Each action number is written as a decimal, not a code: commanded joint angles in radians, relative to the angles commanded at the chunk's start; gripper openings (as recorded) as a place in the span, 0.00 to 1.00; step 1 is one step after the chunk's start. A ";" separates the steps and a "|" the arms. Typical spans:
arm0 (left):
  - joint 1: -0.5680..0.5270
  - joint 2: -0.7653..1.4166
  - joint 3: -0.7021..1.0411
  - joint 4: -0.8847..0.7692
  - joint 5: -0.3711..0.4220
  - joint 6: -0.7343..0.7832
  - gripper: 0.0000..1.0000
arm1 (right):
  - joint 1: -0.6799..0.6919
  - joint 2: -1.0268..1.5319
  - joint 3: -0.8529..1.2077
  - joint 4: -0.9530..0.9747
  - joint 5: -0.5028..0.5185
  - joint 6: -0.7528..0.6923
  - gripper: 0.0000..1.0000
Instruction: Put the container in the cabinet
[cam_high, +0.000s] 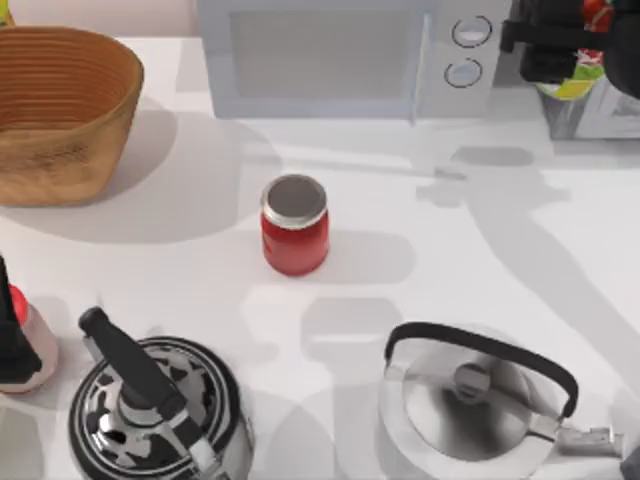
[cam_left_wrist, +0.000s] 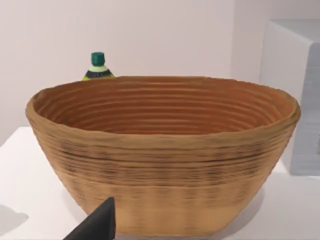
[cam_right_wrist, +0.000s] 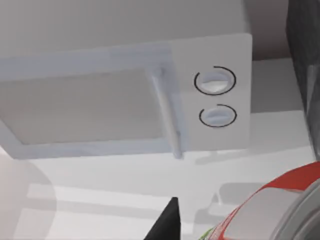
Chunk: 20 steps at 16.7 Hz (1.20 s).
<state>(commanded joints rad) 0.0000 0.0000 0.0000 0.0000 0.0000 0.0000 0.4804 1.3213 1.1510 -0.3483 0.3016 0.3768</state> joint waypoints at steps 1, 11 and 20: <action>0.000 0.000 0.000 0.000 0.000 0.000 1.00 | -0.030 -0.104 -0.067 0.032 -0.024 -0.025 0.00; 0.000 0.000 0.000 0.000 0.000 0.000 1.00 | -0.383 -1.129 -0.919 0.306 -0.255 -0.299 0.00; 0.000 0.000 0.000 0.000 0.000 0.000 1.00 | -0.480 -1.321 -1.151 0.348 -0.302 -0.377 0.00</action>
<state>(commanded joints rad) 0.0000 0.0000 0.0000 0.0000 0.0000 0.0000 0.0000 0.0000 0.0000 0.0000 0.0000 0.0000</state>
